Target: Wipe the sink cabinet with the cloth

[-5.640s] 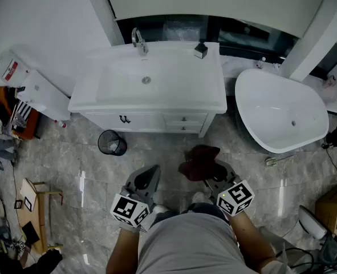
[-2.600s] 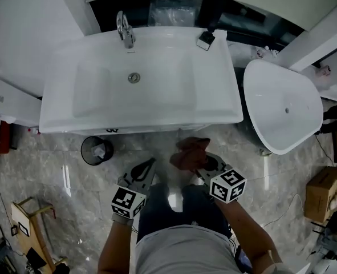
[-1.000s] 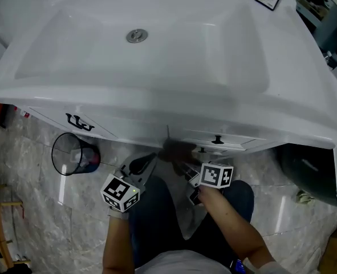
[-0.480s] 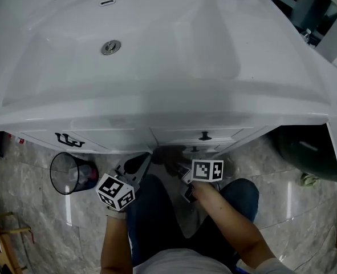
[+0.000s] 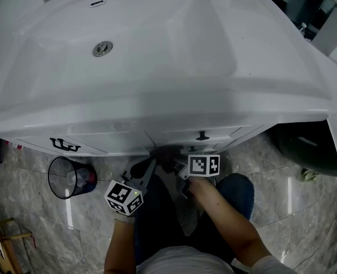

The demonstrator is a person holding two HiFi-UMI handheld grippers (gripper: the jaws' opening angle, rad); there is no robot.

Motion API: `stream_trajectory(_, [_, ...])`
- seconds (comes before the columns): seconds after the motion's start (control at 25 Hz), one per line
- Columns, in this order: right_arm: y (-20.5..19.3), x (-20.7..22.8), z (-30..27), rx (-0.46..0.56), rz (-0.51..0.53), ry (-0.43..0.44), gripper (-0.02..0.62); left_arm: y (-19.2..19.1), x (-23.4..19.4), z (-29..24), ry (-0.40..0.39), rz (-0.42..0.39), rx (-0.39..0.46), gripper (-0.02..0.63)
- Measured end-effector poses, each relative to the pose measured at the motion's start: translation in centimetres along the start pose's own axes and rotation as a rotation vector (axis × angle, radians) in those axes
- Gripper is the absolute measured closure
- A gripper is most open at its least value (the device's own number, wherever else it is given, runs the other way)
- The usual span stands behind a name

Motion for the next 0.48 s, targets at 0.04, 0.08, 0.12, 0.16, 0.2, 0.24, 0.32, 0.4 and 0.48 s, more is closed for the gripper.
stream_trajectory(0.04, [0.1,-0.1,0.1,-0.005,0.010,-0.001,0.491,-0.1,0.1,-0.2,0.003,-0.007,-0.012,0.595])
stream_trajectory(0.08, [0.3,-0.1,0.1,-0.013,0.023,-0.004,0.491,-0.2,0.3,-0.5,0.004,-0.021,-0.027,0.595])
stream_trajectory(0.12, [0.4,-0.2,0.2,-0.022,0.033,-0.005,0.492,-0.2,0.5,-0.7,0.005,-0.036,-0.037,0.595])
stream_trajectory(0.16, [0.5,-0.2,0.3,-0.032,0.037,-0.003,0.492,-0.3,0.7,-0.9,0.007,-0.045,-0.043,0.595])
stream_trajectory(0.2, [0.6,-0.2,0.4,-0.041,0.034,0.003,0.492,-0.3,0.8,-1.1,0.011,-0.048,-0.045,0.595])
stream_trajectory(0.24, [0.7,-0.2,0.4,-0.048,0.029,0.011,0.492,-0.4,0.8,-1.2,0.014,-0.047,-0.047,0.595])
stream_trajectory(0.32, [1.0,-0.2,0.7,-0.057,0.022,0.031,0.494,-0.3,0.8,-1.3,0.019,-0.040,-0.039,0.595])
stream_trajectory(0.4, [1.3,-0.2,1.0,-0.064,0.024,0.051,0.494,-0.3,0.7,-1.4,0.024,-0.022,-0.019,0.595])
stream_trajectory(0.48, [1.6,-0.1,1.5,-0.067,0.023,0.068,0.495,-0.5,0.7,-1.5,0.029,0.005,-0.003,0.595])
Point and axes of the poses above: the fingertips, and each gripper's own axes: z backward along the fingers, x to its right, y out of its top, the point moved 8 cm from there along z, backward along the fingers, and after that the axes turned 14 degrees about -z, right-handed, at the moved point
